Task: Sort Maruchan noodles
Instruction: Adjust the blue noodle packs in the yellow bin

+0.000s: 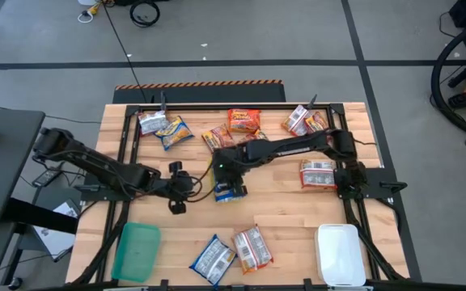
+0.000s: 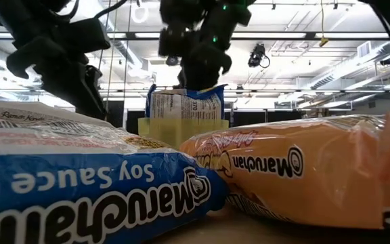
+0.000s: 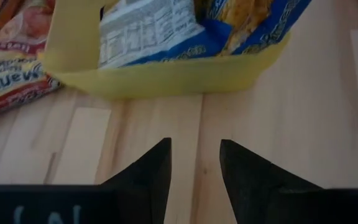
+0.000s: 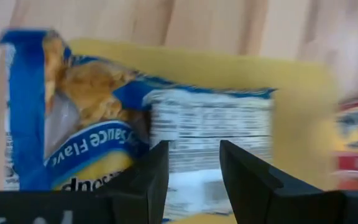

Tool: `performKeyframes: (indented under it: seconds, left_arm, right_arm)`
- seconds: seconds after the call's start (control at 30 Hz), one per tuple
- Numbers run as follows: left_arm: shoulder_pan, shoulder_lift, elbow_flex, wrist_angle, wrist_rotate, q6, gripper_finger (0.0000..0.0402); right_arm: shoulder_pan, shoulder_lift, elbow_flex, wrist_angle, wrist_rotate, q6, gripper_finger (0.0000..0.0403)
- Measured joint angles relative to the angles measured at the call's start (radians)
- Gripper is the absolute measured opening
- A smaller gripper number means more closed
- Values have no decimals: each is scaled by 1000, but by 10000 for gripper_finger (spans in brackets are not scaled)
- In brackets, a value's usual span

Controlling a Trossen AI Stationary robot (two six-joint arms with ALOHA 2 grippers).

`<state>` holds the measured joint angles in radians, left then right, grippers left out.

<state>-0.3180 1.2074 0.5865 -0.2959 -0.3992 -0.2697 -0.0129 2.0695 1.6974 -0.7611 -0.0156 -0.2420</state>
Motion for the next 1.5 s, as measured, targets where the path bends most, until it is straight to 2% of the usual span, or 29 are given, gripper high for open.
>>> performKeyframes:
  seconds: [0.23,0.53,0.63,0.77,0.8,1.1,1.37,1.43,1.5]
  left_arm:
    - [23,-20,0,-108,1,-32,141]
    - [59,-20,0,-107,0,-25,141]
    - [59,-20,0,-111,0,-23,141]
    - [56,-20,0,-117,0,-24,141]
    - [55,-20,0,-122,0,-25,141]
    - [29,-20,0,-123,0,-29,141]
    - [-14,-20,0,-125,11,-33,141]
    - [-19,-26,0,-135,12,-34,141]
    - [-21,-44,0,-148,11,-34,141]
  right_arm:
    - [-25,17,0,-27,-189,3,147]
    - [-27,79,0,9,-117,12,129]
    - [-27,77,0,26,-101,34,99]
    - [-28,75,0,52,-86,65,22]
    - [-29,75,0,55,-85,76,13]
    - [-36,0,25,52,-154,169,7]
    - [-88,-12,25,33,-423,299,5]
    - [-98,-12,25,22,-437,294,5]
    - [-105,-12,24,-4,-399,277,9]
